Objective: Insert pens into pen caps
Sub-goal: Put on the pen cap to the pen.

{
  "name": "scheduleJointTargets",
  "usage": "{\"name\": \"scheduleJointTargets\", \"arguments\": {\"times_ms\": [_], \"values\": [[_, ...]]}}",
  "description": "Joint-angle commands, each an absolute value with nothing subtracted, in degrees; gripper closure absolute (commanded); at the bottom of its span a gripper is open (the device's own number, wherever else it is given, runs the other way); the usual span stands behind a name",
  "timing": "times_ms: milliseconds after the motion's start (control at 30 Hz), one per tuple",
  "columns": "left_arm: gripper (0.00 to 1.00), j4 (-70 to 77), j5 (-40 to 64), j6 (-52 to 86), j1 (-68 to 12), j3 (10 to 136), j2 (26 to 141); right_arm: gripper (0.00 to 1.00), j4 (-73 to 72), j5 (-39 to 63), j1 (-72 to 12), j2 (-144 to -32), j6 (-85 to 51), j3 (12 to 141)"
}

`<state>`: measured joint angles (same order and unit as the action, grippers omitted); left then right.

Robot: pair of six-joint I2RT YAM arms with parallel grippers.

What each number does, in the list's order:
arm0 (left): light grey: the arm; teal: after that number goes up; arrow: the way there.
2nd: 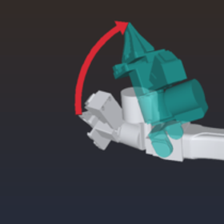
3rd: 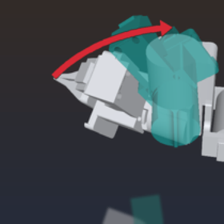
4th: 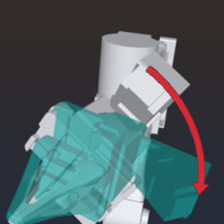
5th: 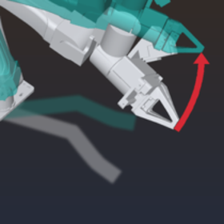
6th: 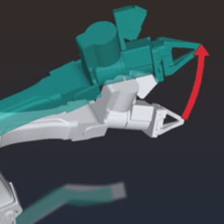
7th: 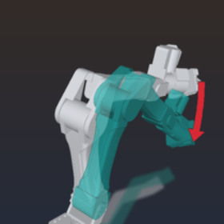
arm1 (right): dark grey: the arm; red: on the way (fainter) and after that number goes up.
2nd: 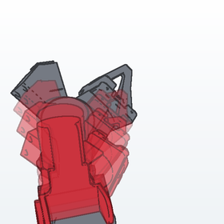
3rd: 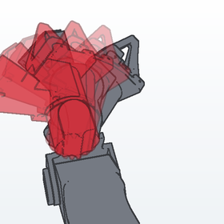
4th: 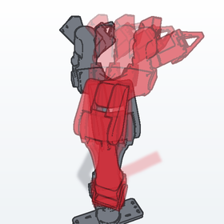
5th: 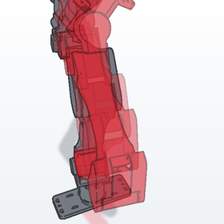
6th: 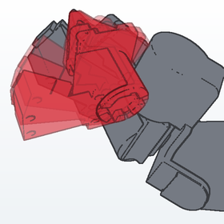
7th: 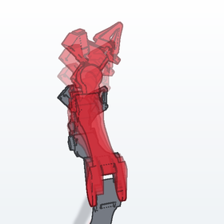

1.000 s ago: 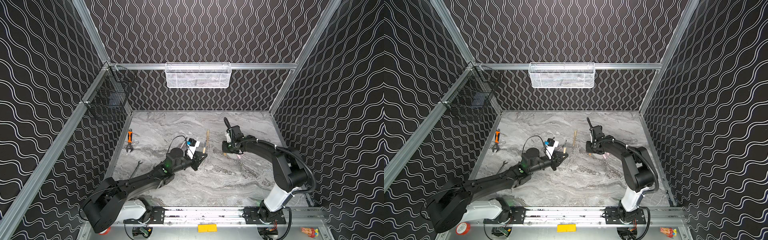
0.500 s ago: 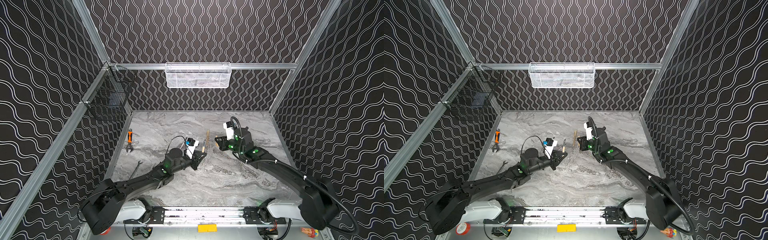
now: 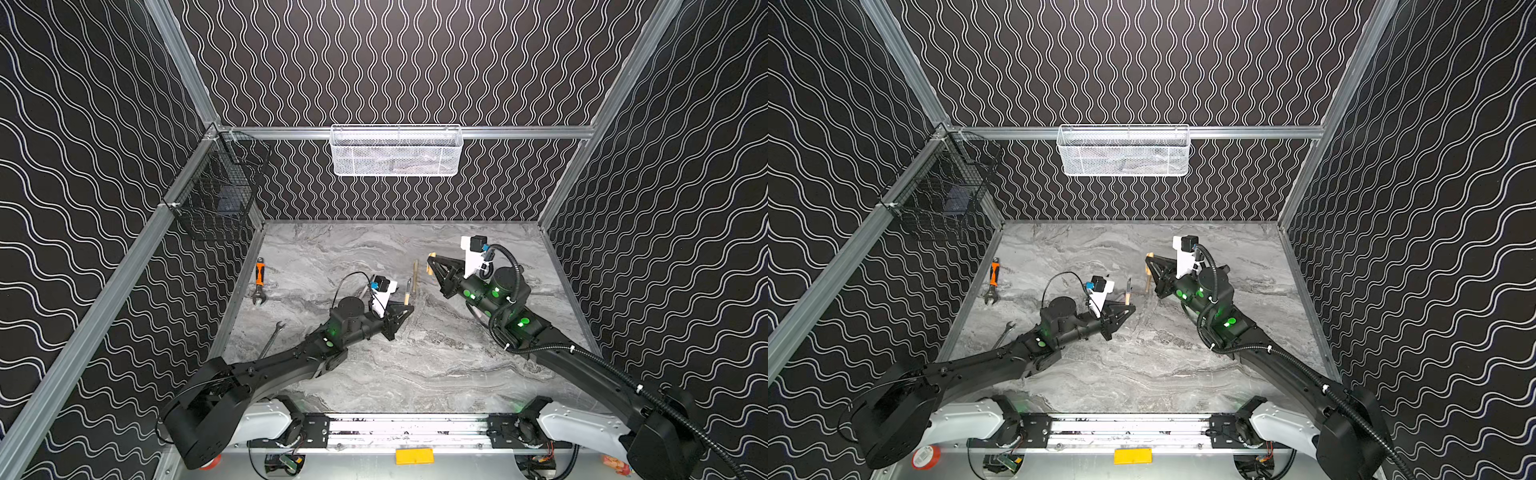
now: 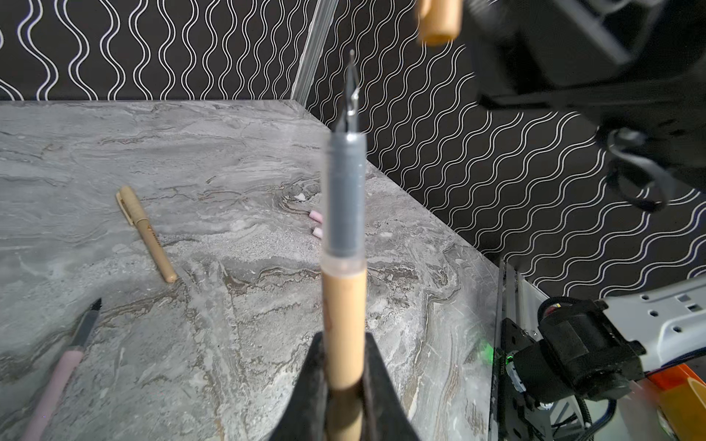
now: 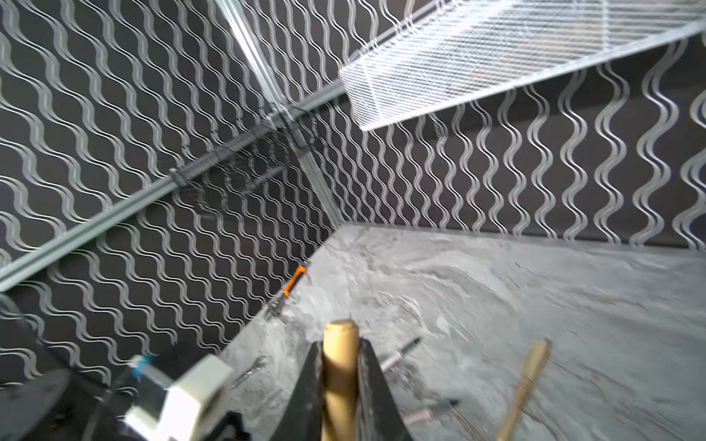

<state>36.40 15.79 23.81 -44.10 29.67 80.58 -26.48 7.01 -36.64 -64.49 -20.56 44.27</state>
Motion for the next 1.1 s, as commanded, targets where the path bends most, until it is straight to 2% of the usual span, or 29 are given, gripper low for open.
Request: {"name": "scheduleJointTargets", "arguments": {"times_ms": [0, 1067], "values": [[0.99, 39.48, 17.35, 24.89, -44.06, 30.4, 81.23, 0.84, -32.09, 7.72, -37.63, -64.65, -21.73, 44.12], [1.0, 40.07, 18.89, 24.61, -44.41, 30.32, 82.31, 0.84, -35.83, 7.81, -39.8, -70.82, -23.33, 43.77]]}}
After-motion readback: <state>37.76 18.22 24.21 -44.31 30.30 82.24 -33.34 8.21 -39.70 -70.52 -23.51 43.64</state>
